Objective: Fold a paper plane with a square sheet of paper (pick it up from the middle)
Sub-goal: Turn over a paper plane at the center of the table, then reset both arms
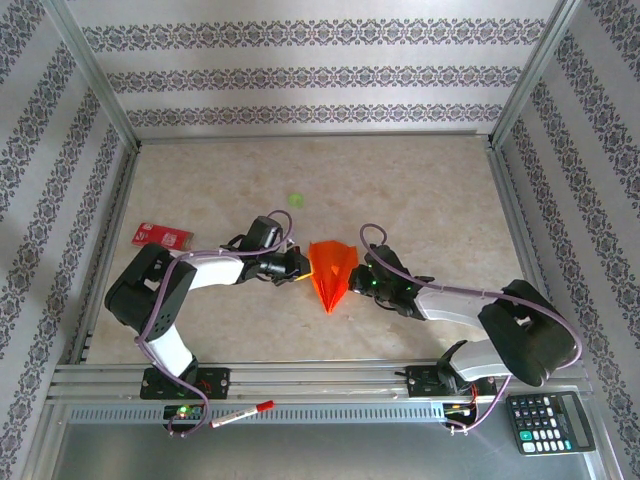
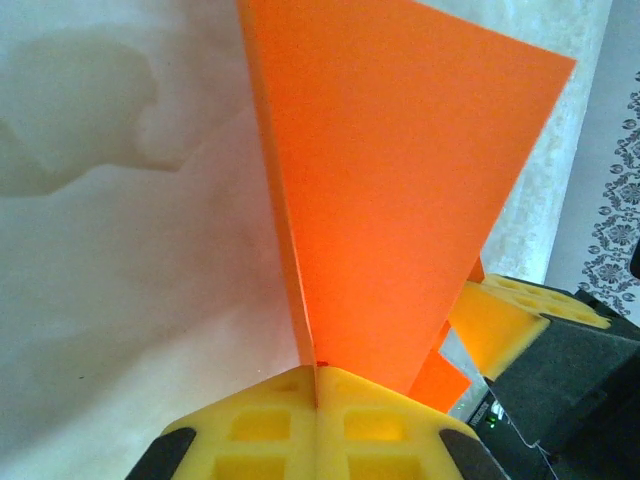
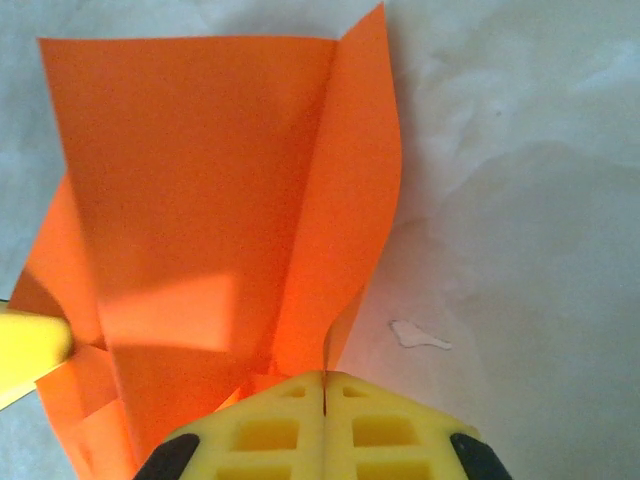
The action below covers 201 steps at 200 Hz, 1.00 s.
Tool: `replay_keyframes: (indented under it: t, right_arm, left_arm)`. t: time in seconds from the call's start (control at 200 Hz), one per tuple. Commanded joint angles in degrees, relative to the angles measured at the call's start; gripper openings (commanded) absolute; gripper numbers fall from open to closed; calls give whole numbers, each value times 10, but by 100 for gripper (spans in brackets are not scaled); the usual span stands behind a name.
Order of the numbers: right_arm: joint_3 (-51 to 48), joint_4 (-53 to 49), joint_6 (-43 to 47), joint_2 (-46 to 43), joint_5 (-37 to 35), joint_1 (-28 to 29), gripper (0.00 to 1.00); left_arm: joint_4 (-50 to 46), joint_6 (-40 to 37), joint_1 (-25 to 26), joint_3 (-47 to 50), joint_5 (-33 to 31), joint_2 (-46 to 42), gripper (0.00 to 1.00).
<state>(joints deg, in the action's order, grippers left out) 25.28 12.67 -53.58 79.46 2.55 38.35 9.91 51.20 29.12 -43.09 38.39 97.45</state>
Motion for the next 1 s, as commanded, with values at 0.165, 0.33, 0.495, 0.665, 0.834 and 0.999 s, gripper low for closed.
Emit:
replay_keyframes:
  t: [0.165, 0.33, 0.495, 0.665, 0.834, 0.999]
  right_arm:
    - [24, -7, 33, -3, 21, -18, 15]
    - [29, -64, 64, -86, 27, -51, 24]
    - [66, -172, 170, -164, -39, -132, 39]
    - [115, -191, 341, -162, -228, -202, 75]
    - [90, -56, 454, -82, -295, -274, 98]
    - [54, 96, 499, -7, -234, -308, 98]
  left_arm:
    - [-21, -24, -7, -9, 5, -2, 26]
    - [-61, -48, -31, -12, -7, -40, 40]
    - [-137, -128, -82, -36, -95, -105, 52]
    - [-165, -230, -125, -60, -318, -173, 71]
    - [-93, -349, -170, -31, -516, -212, 99]
    - [17, -446, -228, 12, -543, -182, 100]
